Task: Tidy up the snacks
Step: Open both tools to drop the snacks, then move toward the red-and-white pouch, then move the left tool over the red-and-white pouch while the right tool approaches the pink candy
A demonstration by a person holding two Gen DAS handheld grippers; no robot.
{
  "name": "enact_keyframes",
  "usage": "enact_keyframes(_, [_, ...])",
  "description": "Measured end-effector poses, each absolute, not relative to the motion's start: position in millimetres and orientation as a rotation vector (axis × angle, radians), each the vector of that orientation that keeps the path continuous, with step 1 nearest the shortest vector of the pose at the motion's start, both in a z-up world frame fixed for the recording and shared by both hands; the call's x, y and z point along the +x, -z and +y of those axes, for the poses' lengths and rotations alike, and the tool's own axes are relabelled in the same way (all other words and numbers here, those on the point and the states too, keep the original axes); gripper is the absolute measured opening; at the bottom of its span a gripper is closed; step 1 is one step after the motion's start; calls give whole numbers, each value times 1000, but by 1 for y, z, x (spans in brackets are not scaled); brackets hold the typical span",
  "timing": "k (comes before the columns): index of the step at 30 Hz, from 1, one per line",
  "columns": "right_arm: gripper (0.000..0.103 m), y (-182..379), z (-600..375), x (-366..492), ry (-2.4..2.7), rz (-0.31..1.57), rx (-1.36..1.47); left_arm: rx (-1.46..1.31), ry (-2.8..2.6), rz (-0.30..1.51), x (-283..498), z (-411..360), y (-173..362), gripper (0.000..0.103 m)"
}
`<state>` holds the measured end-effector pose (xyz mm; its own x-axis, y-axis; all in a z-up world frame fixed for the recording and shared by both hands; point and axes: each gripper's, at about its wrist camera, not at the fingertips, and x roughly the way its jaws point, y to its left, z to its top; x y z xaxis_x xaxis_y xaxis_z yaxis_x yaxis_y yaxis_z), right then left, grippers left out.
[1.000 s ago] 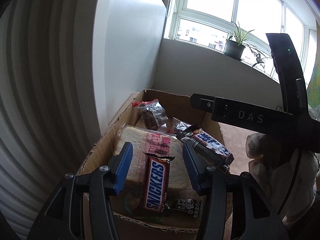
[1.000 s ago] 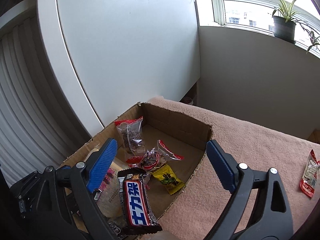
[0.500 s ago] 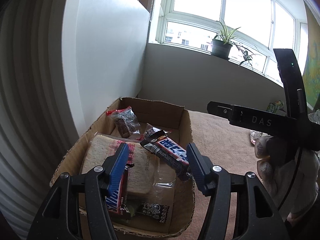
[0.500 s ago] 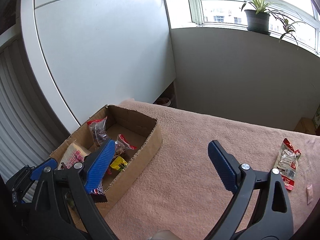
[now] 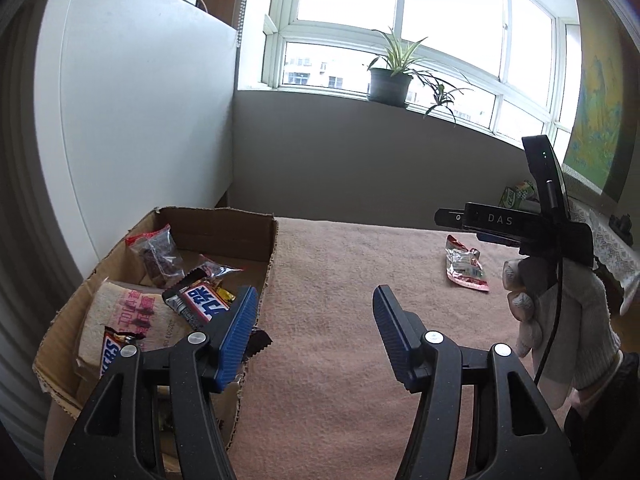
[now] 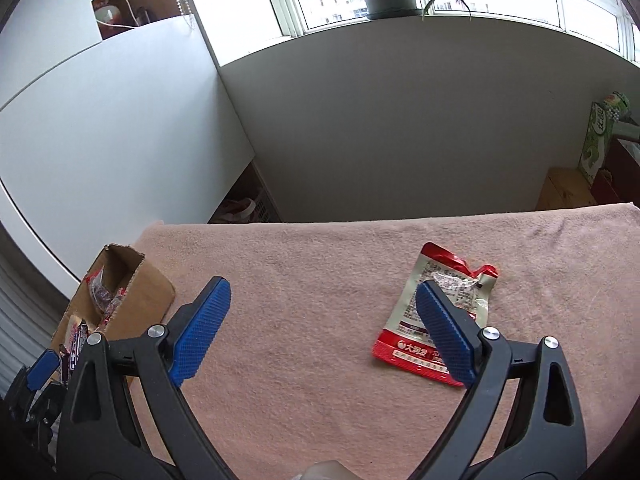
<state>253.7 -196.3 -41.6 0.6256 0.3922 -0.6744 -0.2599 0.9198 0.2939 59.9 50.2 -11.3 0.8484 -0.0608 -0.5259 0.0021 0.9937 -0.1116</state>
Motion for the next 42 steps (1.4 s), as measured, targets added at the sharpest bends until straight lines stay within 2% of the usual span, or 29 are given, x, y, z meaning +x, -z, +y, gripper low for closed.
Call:
enact_keyframes(4, [95, 53, -229, 278, -324, 848, 175, -102, 48, 564, 67, 36, 12, 59])
enact_keyframes(9, [71, 72, -256, 299, -312, 921, 270, -66, 77, 591, 74, 14, 19, 60])
enact_keyframes(10, [70, 74, -260, 302, -312, 928, 292, -59, 81, 599, 75, 10, 21, 60])
enact_keyframes(22, [69, 82, -257, 331, -282, 924, 291, -61, 91, 627, 77, 7, 28, 59])
enact_keyframes(31, [68, 98, -250, 340, -373, 1014, 287, -69, 91, 633, 77, 11, 29, 60])
enact_keyframes(37, [62, 98, -230, 322, -410, 1034, 170, -81, 95, 631, 74, 15, 27, 60])
enact_keyframes(39, [51, 95, -233, 324, -371, 1022, 177, -87, 97, 634, 74, 16, 28, 59])
enact_keyframes(42, [51, 100, -234, 326, -397, 1034, 179, -88, 101, 641, 75, 17, 29, 60])
